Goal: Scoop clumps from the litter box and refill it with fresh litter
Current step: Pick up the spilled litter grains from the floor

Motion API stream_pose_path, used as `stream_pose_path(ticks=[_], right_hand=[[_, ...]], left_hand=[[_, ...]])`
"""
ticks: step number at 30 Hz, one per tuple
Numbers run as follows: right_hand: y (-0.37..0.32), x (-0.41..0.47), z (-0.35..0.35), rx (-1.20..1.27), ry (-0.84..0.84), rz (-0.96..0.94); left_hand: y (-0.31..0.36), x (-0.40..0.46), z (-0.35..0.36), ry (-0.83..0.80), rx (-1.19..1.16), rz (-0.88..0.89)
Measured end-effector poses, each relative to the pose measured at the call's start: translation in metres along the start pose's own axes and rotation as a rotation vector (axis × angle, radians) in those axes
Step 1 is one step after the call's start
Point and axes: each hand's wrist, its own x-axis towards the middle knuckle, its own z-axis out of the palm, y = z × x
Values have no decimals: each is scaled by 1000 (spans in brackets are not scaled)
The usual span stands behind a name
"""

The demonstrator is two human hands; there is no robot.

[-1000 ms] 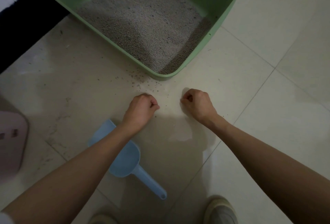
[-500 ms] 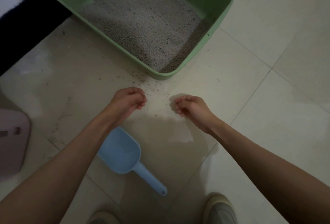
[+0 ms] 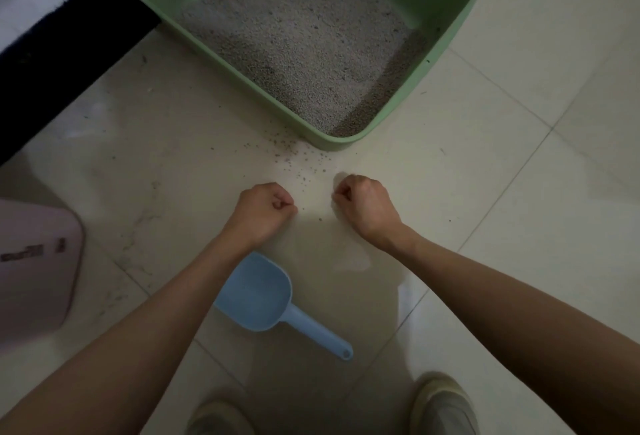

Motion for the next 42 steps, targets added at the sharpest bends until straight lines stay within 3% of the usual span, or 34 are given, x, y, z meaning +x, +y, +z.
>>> stream_pose_path(ticks=[3,8,11,13,17,19,22,27,29,32,34,38,42], right_hand=[[0,-1,-1,154,24,75],[3,-14,-8,1206,-161,421],[3,-16,-8,1379,-244,470],[0,-16,-4,1210,-219,424],[-5,-12,7,246,-166,50],[-7,-10,13,63,-193,-44],[-9,-10,19,-15,-185,-94],[-12,-9,19,-30,-162,-87],[-13,-11,13,286,-139,75],[-10,-13,0,1029,-245,368],[-4,-14,-5,1201,-289,431],[-3,-14,-2,971,-276,359],[-23,-15,17,275,-209,38]], left_hand=[[1,3,11,1,59,88],[0,11,20,21,155,211],[1,12,20,-23,203,237],[2,12,14,11,77,156],[-1,7,-23,-48,-916,-218],[-9,3,-38,-52,-1096,-246],[-18,-3,-42,-3,-944,-251],[-30,-5,-29,19,-250,-152],[-29,-5,-22,29,-33,-81],[-30,-2,-16,49,14,-103],[-31,-2,-15,71,38,-106],[-31,-3,-14,64,95,-31],[-32,-2,-16,9,113,3]])
